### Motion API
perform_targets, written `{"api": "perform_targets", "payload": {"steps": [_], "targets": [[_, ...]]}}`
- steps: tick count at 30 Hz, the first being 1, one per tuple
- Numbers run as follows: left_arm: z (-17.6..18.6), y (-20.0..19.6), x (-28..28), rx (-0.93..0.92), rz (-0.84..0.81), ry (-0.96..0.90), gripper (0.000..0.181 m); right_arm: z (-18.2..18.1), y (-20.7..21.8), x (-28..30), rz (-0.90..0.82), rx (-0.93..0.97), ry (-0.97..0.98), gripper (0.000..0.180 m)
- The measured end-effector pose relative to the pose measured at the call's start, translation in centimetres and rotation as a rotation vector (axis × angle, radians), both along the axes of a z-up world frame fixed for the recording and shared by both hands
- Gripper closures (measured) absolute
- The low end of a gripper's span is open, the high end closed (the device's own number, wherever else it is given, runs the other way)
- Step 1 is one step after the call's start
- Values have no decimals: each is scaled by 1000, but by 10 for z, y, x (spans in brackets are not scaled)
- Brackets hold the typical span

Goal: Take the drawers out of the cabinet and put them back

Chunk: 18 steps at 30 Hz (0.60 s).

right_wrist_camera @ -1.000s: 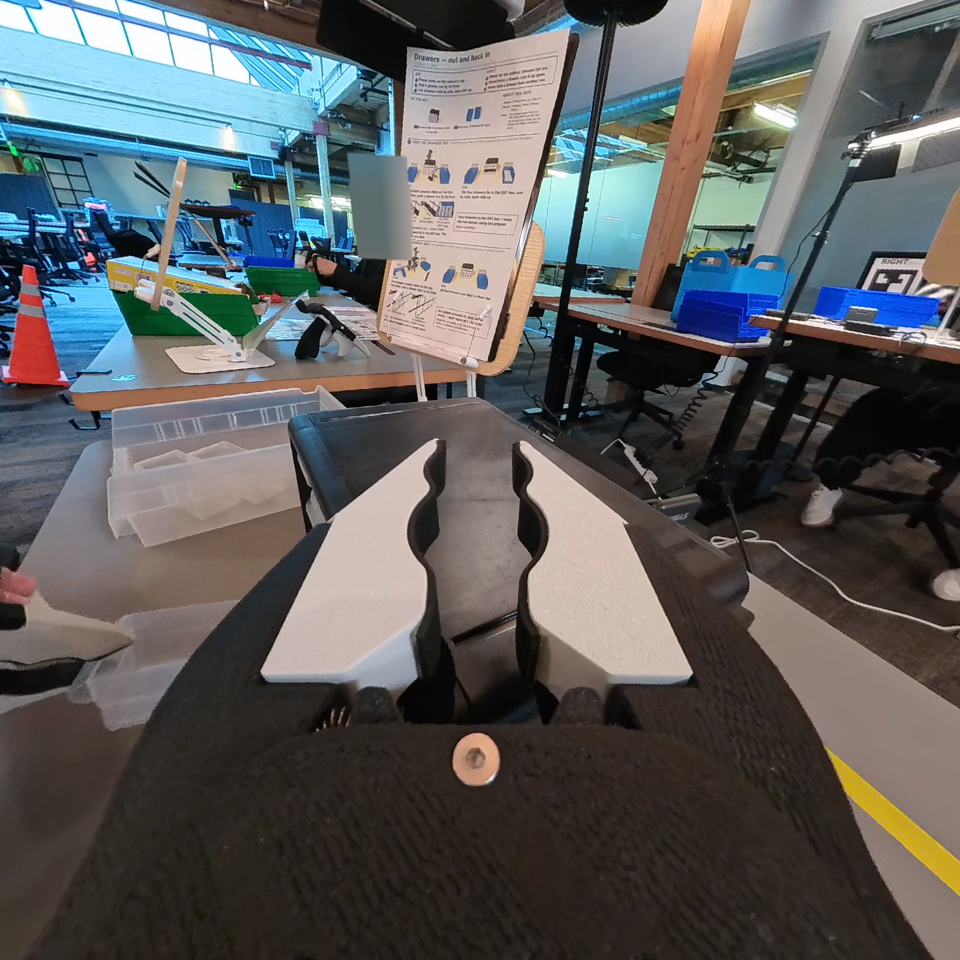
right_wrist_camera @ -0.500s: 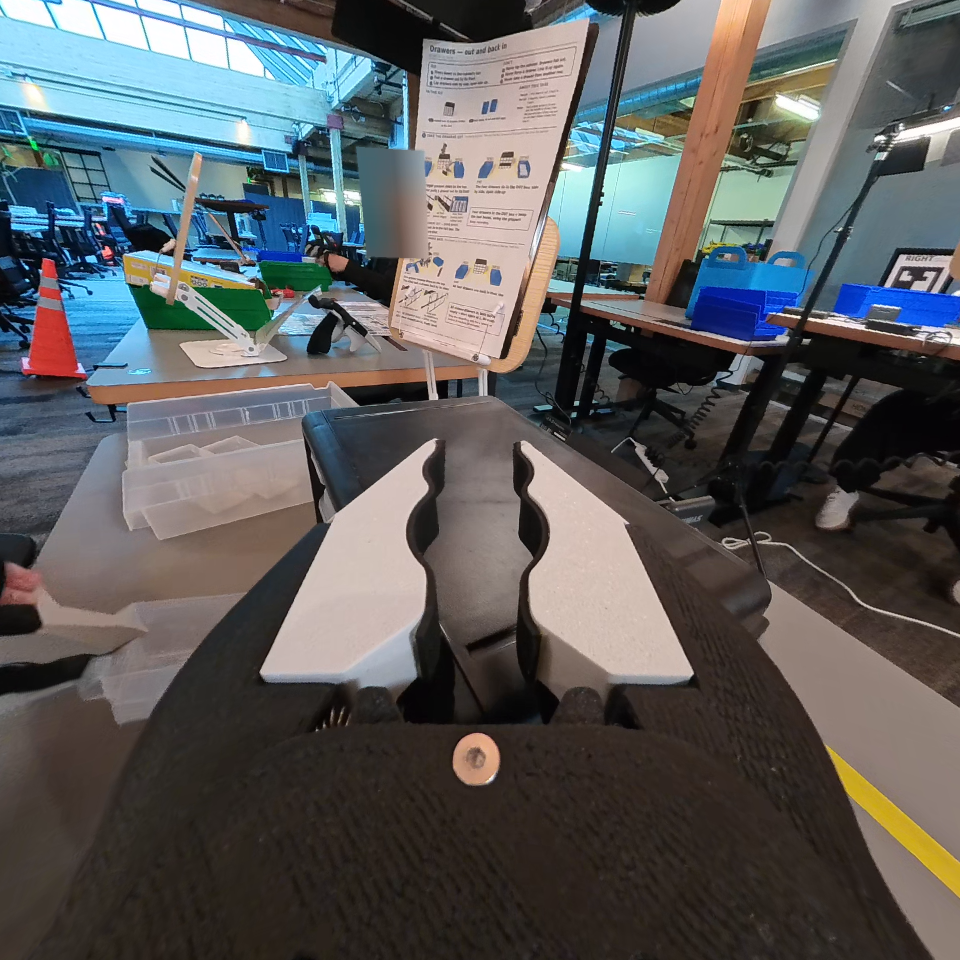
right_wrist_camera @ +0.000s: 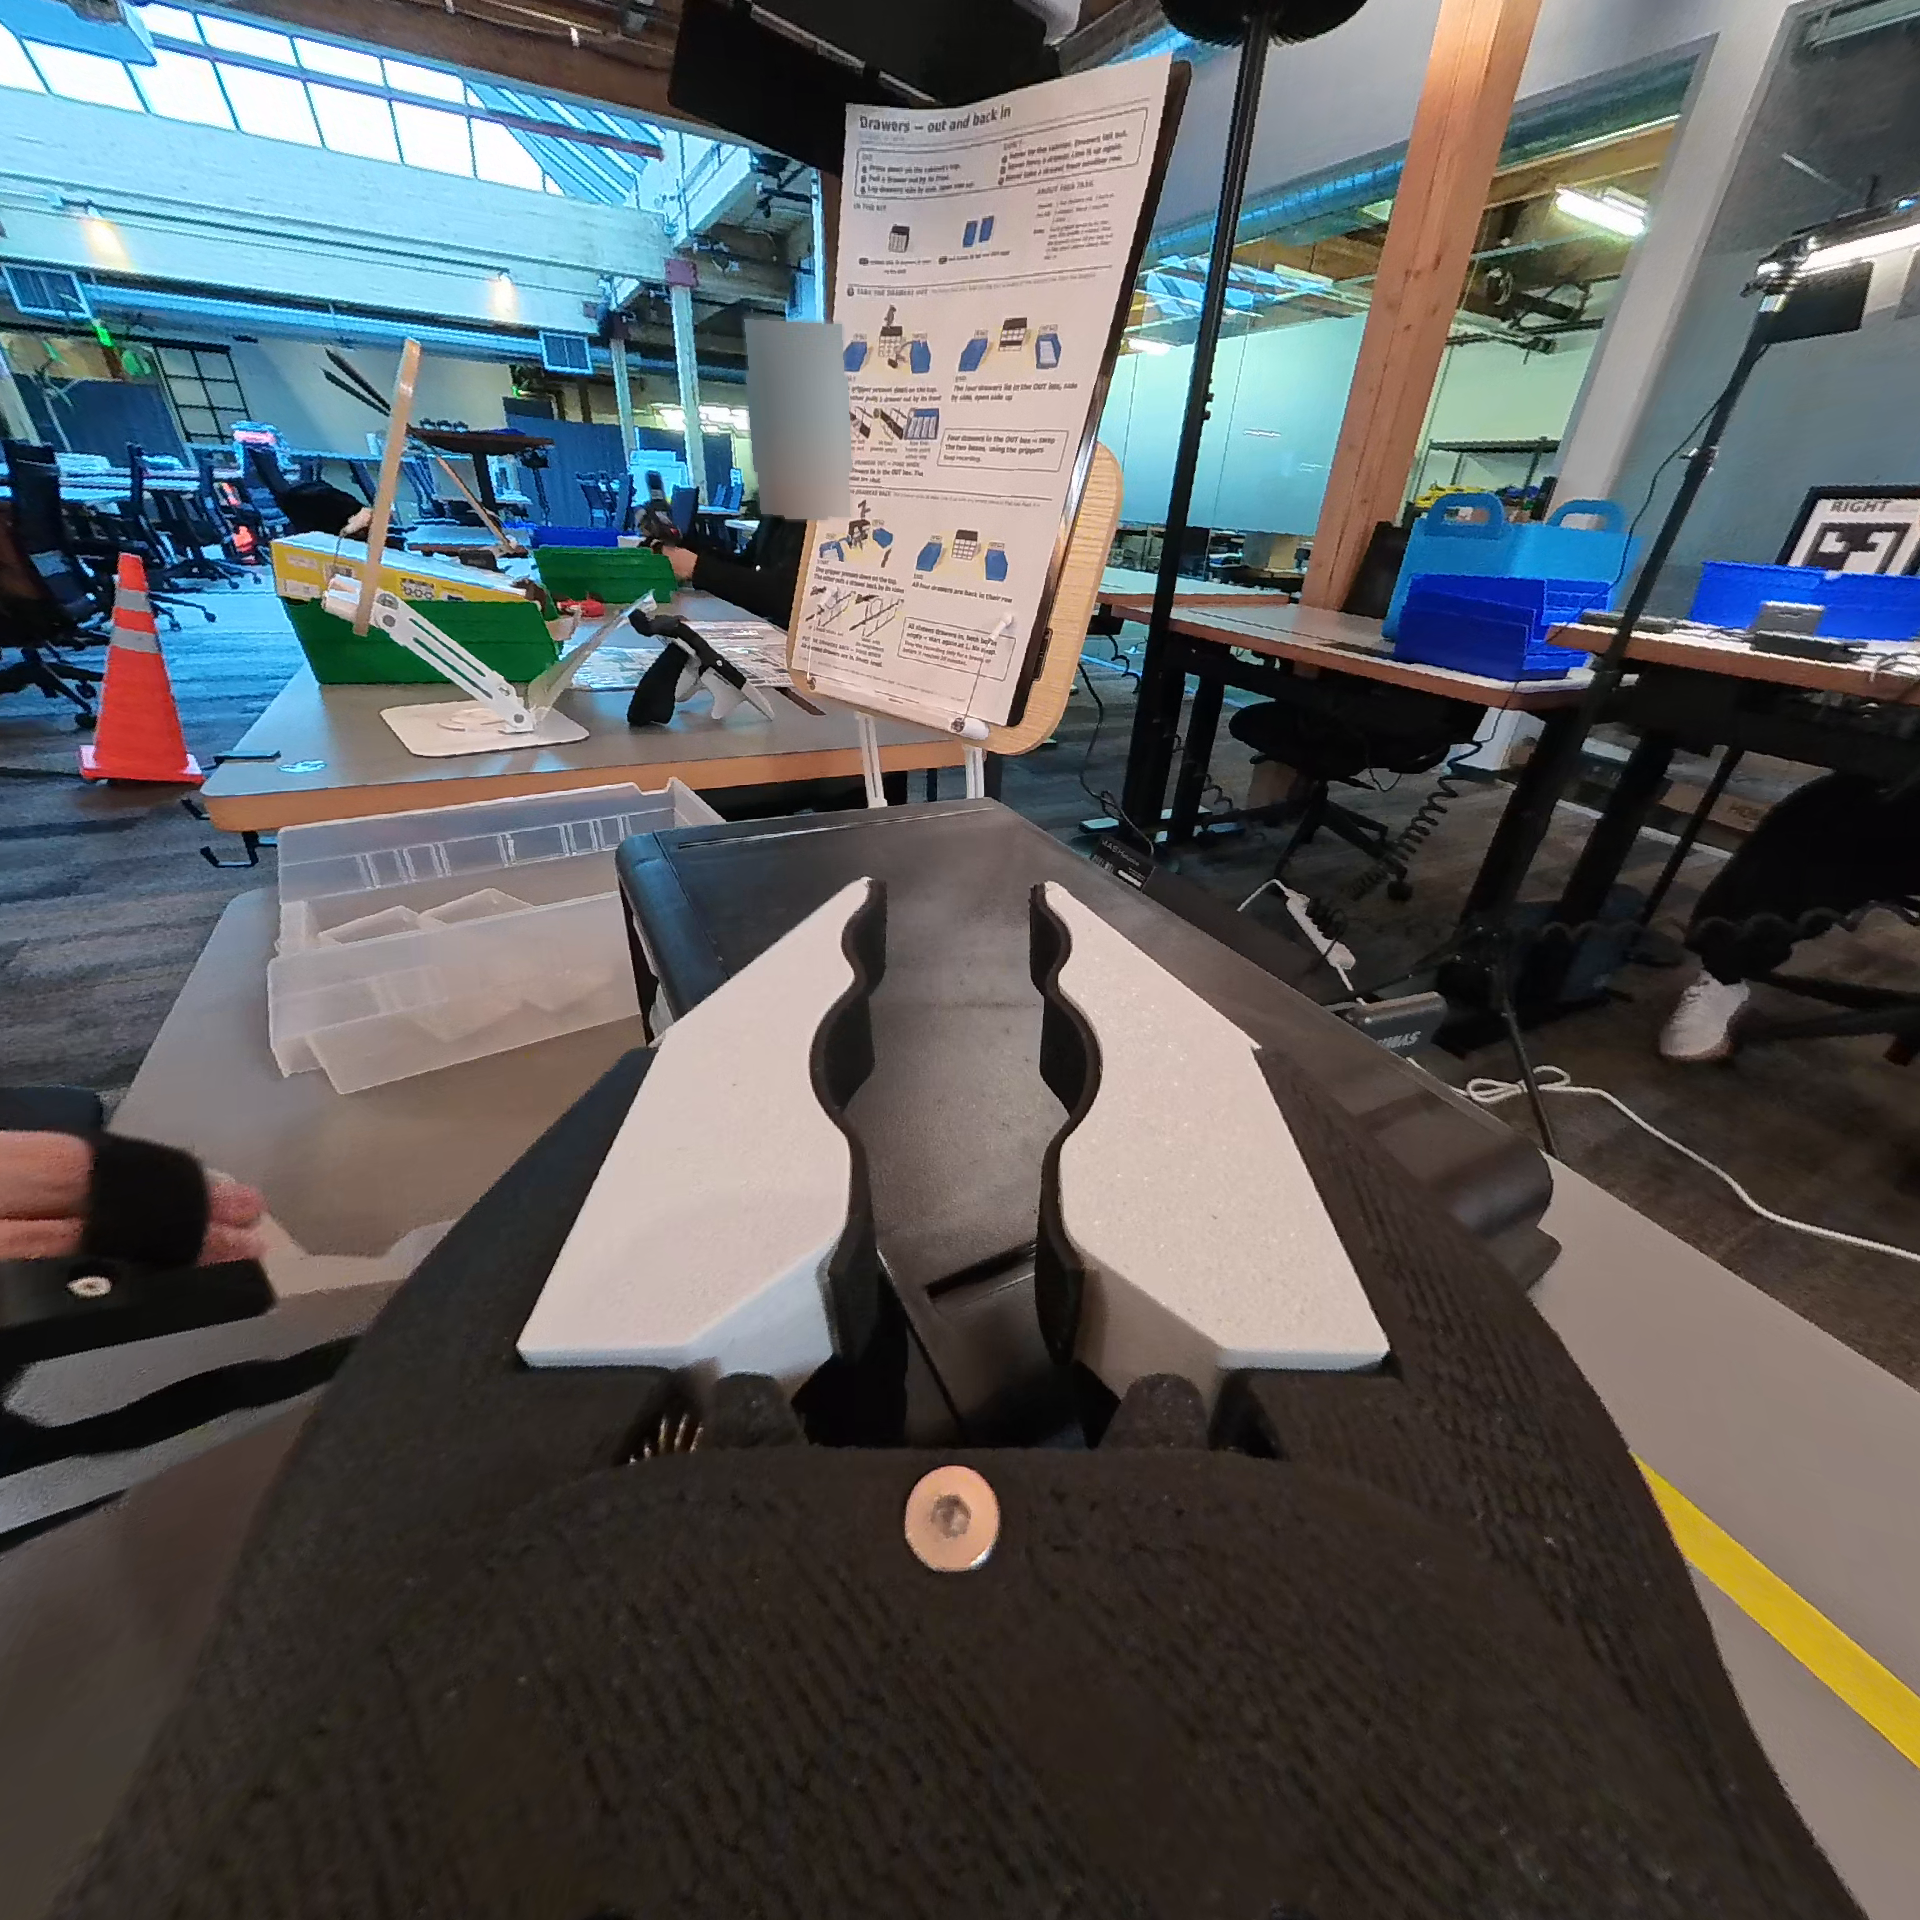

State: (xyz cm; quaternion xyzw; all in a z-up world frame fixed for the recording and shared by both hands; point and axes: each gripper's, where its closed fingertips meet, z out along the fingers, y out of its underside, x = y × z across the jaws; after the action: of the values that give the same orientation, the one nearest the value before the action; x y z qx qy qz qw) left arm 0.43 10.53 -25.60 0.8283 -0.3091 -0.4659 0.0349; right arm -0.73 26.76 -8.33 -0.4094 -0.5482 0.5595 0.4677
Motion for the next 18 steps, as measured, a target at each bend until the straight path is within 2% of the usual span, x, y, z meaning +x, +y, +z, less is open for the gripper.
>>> {"api": "perform_targets", "payload": {"steps": [1, 5, 18], "targets": [[-1, 1, -5, 5, -1, 24, 165, 0, 0, 0, 2, -2, 0, 153], [-13, 11, -17, 36, -24, 28, 165, 0, 1, 0, 3, -7, 2, 153], [-8, 54, -49, 154, -77, 106, 164, -1, 1, -1, -11, 0, -15, 153]]}}
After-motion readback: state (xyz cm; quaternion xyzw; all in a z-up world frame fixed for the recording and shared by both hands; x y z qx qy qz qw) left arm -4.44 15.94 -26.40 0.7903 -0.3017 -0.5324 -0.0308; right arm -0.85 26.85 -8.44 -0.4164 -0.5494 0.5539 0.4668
